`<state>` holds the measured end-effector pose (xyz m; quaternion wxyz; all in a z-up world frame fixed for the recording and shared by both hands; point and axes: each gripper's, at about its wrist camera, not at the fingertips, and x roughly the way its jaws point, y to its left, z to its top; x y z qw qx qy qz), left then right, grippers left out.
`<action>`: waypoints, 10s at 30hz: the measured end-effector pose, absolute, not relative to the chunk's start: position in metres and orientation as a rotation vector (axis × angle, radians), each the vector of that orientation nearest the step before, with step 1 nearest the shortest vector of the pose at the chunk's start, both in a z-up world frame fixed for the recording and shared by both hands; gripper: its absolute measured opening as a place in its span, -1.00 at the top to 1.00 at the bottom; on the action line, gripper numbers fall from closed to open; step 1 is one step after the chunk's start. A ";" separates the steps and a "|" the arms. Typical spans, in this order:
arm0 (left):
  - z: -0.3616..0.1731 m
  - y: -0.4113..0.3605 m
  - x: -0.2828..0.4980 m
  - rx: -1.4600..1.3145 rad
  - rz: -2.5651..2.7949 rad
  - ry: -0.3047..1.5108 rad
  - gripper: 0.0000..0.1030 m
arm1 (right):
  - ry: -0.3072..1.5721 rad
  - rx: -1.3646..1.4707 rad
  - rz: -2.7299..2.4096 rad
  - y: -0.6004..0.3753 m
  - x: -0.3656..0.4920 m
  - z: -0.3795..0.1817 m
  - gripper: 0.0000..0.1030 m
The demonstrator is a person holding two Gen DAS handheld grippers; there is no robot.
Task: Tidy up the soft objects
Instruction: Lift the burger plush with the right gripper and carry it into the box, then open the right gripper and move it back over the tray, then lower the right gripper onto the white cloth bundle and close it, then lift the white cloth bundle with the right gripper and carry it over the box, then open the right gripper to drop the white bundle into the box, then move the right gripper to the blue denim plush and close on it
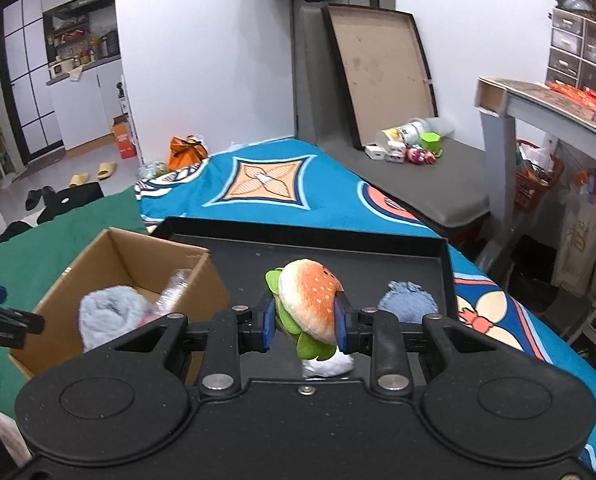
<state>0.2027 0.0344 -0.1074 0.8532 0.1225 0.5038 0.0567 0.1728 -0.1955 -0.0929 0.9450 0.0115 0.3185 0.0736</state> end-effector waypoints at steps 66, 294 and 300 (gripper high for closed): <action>-0.112 0.037 0.198 0.270 0.108 1.105 0.50 | 0.774 0.130 0.193 -0.185 0.166 -0.118 -0.13; -0.118 -0.013 0.223 0.450 0.242 1.119 -0.07 | 0.801 -0.128 0.117 -0.271 0.261 -0.212 0.38; -0.116 -0.012 0.219 0.444 0.236 1.104 -0.07 | 0.822 -0.102 0.101 -0.276 0.248 -0.203 0.61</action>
